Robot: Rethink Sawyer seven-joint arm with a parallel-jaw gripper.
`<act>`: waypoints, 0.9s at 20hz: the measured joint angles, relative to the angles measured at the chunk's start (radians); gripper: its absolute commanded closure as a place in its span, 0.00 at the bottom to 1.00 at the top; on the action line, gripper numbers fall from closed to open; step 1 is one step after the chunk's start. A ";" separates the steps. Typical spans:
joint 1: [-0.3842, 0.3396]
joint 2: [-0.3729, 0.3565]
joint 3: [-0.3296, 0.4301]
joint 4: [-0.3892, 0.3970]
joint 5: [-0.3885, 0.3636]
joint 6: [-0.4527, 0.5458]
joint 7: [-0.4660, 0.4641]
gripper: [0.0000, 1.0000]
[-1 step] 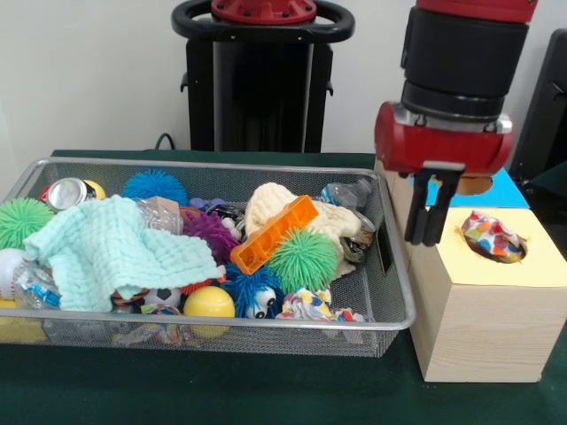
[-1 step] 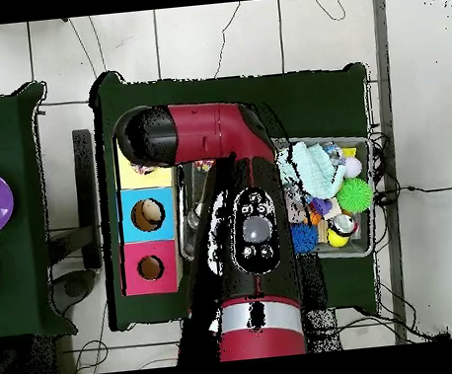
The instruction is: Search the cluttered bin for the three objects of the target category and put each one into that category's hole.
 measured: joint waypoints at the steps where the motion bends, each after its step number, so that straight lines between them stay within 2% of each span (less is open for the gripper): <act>1: -0.003 0.003 0.003 0.000 -0.001 0.004 0.000 1.00; 11: -0.009 0.008 0.030 0.005 -0.019 0.032 0.000 1.00; 18: -0.013 -0.072 0.031 0.084 -0.022 0.032 0.000 1.00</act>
